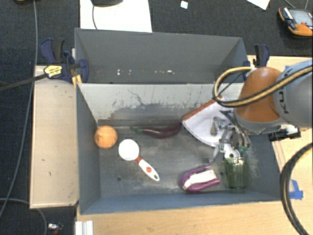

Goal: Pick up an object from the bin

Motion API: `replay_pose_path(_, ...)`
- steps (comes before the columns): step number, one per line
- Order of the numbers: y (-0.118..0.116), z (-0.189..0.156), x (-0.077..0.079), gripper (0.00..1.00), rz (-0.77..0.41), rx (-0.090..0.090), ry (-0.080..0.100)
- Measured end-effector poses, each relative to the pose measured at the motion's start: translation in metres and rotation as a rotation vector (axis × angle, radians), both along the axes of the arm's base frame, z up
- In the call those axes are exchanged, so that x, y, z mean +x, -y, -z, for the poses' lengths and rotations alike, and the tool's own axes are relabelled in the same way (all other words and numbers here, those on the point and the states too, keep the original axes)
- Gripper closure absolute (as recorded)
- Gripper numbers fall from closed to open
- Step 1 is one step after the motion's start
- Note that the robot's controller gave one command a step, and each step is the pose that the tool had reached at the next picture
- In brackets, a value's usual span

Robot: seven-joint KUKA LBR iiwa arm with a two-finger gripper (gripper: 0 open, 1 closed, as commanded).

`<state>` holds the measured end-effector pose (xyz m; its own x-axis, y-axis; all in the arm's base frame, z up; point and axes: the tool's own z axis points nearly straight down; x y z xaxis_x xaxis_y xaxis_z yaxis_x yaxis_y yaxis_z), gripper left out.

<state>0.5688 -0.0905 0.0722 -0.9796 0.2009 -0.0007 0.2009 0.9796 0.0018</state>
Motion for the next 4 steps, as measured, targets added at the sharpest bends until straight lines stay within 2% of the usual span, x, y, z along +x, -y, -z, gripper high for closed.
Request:
replay_pose_path(1,-0.001,-0.078,-0.009,0.00,-0.006,-0.003,0.009)
replay_pose_path(2,-0.001,-0.003,-0.007,0.00,-0.004,0.002,-0.015)
replay_pose_path(3,-0.011,0.002,-0.026,0.00,0.193,-0.002,0.015)
replay_pose_path(4,-0.001,-0.004,-0.006,1.00,0.007,0.001,-0.008)
